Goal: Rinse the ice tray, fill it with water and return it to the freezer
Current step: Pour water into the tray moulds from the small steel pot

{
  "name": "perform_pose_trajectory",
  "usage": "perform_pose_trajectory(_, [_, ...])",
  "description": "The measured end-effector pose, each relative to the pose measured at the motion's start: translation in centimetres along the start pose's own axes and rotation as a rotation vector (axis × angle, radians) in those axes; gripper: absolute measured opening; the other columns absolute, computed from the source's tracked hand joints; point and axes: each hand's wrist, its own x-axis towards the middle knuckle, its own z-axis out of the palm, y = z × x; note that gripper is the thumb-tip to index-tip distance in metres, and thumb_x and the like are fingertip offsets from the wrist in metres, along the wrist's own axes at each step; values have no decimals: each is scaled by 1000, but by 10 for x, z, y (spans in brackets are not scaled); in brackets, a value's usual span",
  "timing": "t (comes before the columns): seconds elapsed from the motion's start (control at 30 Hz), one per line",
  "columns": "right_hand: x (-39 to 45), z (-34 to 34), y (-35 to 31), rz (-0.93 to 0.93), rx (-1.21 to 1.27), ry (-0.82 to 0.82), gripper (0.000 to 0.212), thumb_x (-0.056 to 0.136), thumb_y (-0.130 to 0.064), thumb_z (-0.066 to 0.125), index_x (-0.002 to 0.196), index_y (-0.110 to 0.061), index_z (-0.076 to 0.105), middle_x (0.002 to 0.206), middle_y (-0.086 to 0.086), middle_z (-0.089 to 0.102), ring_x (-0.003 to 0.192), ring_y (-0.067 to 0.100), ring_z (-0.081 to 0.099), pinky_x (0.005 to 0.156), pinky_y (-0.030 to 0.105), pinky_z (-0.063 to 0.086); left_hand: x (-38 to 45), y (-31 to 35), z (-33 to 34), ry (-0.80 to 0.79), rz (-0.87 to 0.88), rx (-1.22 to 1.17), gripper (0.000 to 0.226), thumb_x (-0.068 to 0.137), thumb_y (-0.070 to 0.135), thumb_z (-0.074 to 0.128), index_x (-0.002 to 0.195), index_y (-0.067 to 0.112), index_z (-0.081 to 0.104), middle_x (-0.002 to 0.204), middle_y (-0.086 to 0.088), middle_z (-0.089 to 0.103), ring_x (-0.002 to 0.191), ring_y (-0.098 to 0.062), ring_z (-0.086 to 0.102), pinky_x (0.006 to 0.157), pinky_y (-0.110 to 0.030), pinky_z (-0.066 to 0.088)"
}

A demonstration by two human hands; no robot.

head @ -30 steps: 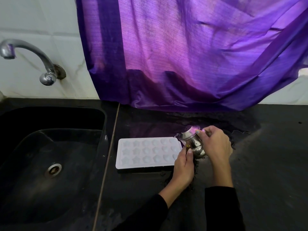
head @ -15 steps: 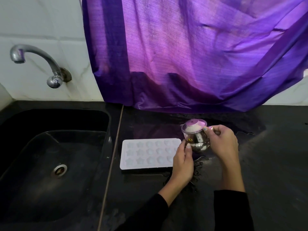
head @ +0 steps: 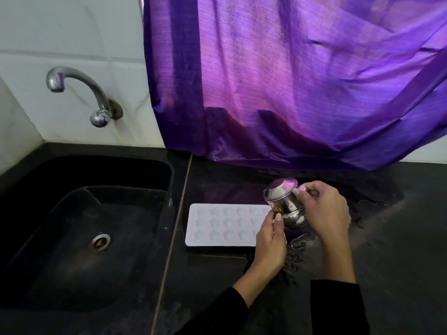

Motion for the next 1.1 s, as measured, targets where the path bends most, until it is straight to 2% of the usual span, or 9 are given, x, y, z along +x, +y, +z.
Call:
perform_pose_trajectory(0.07, [-1,2,-1,2,-12,4,15,88,-37,62,97,-26,67,93,0,70,83,21,54,70,31,35,-1,2,-2,-5,0,-5,37,102,33,32,136,27,45,112,18,60,103,11,53,92,-13,41])
perform_pose_trajectory(0.13, [-1,4,-2,4,-33,11,18,88,-38,62,99,-25,67,93,1,70,86,23,57,70,31,35,-2,2,-3,-13,-7,2,34,102,32,32,133,31,46,106,25,58,95,17,52,91,-13,41])
perform_pose_trajectory(0.33, [-4,5,-5,9,-56,23,19,88,-38,63,101,-24,68,93,2,70,86,25,58,71,31,35,-1,0,-3,-34,-20,11,36,102,35,32,134,28,47,106,26,57,100,12,52,98,-22,42])
perform_pose_trajectory(0.53, [-3,4,-5,19,-62,29,19,88,-39,63,100,-25,68,93,2,70,79,22,52,70,31,35,-1,1,-3,-44,-24,27,30,102,36,32,128,34,47,91,17,57,80,8,53,82,-12,42])
perform_pose_trajectory(0.63, [-3,4,-5,23,-64,34,19,88,-39,63,100,-25,68,94,2,70,86,26,59,70,31,36,-2,2,-1,-47,-37,29,36,102,37,32,133,29,48,103,13,60,95,3,54,94,-21,43])
perform_pose_trajectory(0.77, [-4,2,-4,22,-63,40,19,87,-39,64,100,-25,69,94,2,70,89,28,60,71,31,36,-2,0,0,-49,-45,37,41,101,39,33,136,22,48,125,-13,59,117,-24,53,101,-34,41])
perform_pose_trajectory(0.9, [-3,2,-5,22,-61,44,21,86,-40,64,100,-25,69,93,2,70,84,24,57,72,32,37,-2,0,1,-54,-42,42,42,101,38,32,137,21,46,118,-11,61,101,-12,55,93,-24,42])
perform_pose_trajectory(1.0, [-3,2,-4,30,-51,46,21,86,-40,65,100,-25,69,93,2,70,88,27,60,72,33,39,-1,-2,1,-55,-43,53,42,102,38,32,134,16,49,120,-21,58,107,-29,56,84,-26,42])
perform_pose_trajectory(1.1, [-3,1,-3,28,-36,43,20,86,-39,65,99,-25,70,92,1,70,84,24,58,71,32,37,-2,-2,0,-63,-23,56,42,102,37,31,133,15,49,124,-23,55,107,-29,56,86,-28,43])
